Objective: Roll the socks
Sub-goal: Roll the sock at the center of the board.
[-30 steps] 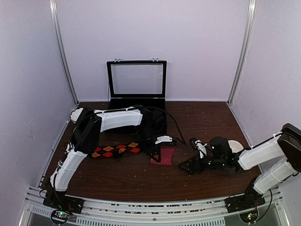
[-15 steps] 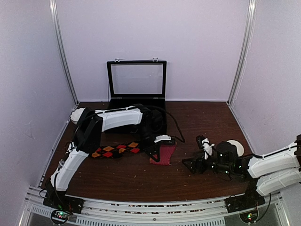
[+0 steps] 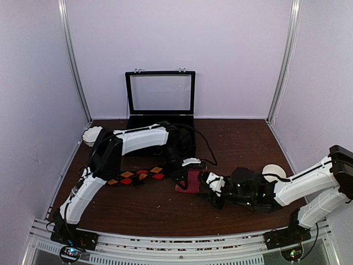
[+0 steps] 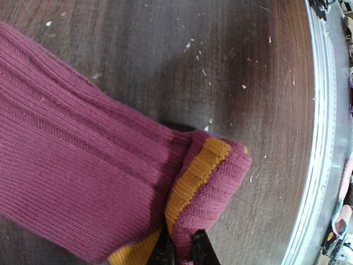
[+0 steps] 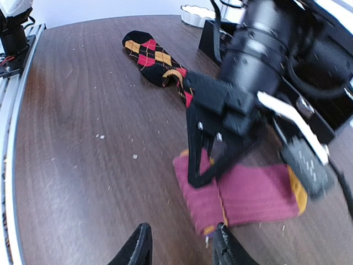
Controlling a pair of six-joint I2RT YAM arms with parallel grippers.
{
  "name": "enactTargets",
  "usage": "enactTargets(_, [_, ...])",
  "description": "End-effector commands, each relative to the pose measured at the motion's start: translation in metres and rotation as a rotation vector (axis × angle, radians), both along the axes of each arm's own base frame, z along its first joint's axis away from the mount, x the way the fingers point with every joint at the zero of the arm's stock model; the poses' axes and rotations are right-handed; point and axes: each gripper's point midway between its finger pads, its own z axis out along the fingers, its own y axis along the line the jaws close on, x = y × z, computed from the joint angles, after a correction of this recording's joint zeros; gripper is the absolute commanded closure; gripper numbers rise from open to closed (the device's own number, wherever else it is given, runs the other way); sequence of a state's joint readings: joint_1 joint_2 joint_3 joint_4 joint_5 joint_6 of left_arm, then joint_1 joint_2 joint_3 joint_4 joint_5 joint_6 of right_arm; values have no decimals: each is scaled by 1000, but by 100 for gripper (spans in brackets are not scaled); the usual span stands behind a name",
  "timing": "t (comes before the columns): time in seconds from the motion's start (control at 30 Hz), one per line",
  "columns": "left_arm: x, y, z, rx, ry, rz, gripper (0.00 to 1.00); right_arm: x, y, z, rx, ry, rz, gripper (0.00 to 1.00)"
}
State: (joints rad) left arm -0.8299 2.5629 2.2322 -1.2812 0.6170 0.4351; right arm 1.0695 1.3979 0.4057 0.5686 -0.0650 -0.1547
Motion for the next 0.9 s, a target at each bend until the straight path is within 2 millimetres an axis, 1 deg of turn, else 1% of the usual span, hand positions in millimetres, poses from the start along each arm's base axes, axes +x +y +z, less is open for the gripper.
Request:
enactTargets(0.0, [7, 22, -45, 154, -3, 24, 100, 9, 23, -8, -147, -117, 90, 64])
enactTargets(0.13, [8, 21, -46, 161, 3, 31, 100, 16, 35, -21, -240, -149, 138, 67])
enactTargets(0.23, [6, 22, -49, 166, 18, 30, 100, 22, 37, -34, -307, -165, 150, 68])
enactTargets(0.33, [6, 22, -48, 166, 11, 22, 100, 31, 36, -41, -348, -185, 138, 68])
enactTargets(0.4, [7, 22, -47, 162, 6, 21, 100, 35, 37, -43, -357, -184, 138, 68])
enactTargets(0.57, [4, 23, -48, 158, 22, 10, 100, 45, 32, -54, -378, -168, 125, 69])
enactTargets(0.7, [3, 22, -47, 149, 24, 5, 100, 49, 30, -62, -394, -162, 115, 69])
enactTargets(0.87, [0, 21, -47, 144, 47, -11, 99, 57, 18, -80, -429, -143, 71, 70])
